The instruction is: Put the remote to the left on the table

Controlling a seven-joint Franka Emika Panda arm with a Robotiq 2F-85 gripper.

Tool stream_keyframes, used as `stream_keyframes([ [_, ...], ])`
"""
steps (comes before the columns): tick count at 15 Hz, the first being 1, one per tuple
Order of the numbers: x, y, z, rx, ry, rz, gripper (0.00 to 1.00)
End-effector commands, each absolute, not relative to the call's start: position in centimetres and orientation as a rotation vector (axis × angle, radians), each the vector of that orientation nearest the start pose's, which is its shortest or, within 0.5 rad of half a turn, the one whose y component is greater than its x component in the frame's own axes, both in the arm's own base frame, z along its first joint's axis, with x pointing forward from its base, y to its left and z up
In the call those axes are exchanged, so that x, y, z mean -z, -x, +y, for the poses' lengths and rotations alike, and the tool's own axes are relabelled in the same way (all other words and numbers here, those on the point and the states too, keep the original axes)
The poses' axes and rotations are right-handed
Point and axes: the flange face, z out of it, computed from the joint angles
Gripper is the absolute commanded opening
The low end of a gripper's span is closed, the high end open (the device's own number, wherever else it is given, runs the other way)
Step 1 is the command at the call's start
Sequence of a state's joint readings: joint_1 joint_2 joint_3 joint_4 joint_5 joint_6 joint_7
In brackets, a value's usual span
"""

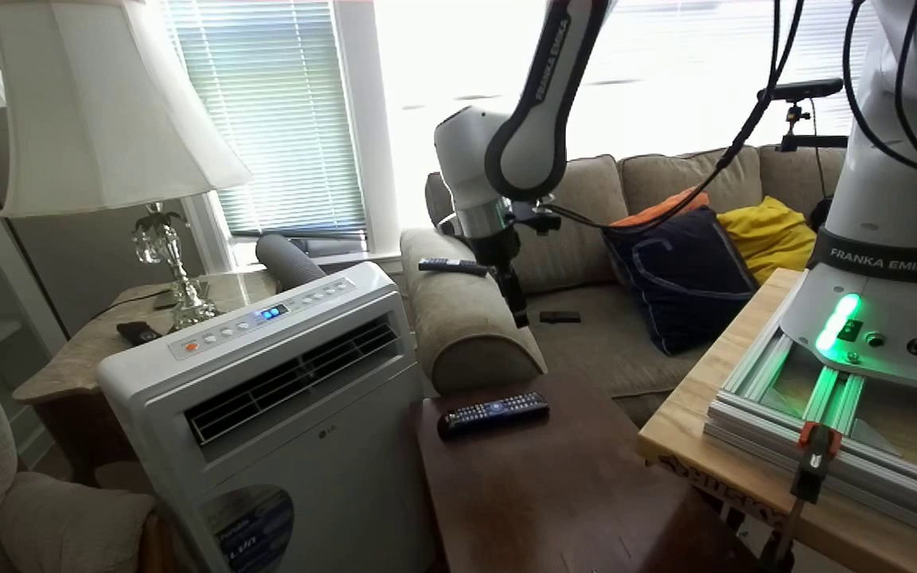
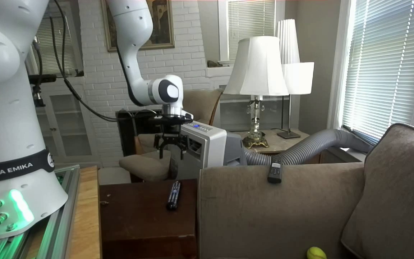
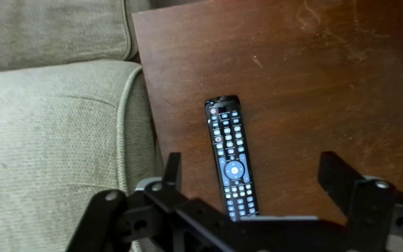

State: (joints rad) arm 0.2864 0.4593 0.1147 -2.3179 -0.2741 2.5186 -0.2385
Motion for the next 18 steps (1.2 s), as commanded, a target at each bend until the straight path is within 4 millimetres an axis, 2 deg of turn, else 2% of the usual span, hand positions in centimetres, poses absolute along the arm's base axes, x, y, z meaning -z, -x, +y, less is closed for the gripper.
stream_keyframes([
  [1,-20.7,-44.7,16.4,-0.388,3.038,-1.073,1.0],
  [5,-28.4,-43.5,12.4,-0.318,3.107,-0.752,1.0],
  [10,-34.1,-38.8,7.7,-0.253,3.161,-0.354,1.0],
  [12,-35.4,-36.6,5.8,-0.205,3.173,-0.204,1.0],
  [13,-34.2,-40.0,7.4,-0.261,3.182,-0.353,1.0],
  [16,-35.4,-37.7,5.8,-0.21,3.192,-0.267,1.0],
  [18,-35.4,-37.3,5.8,-0.208,3.193,-0.258,1.0],
])
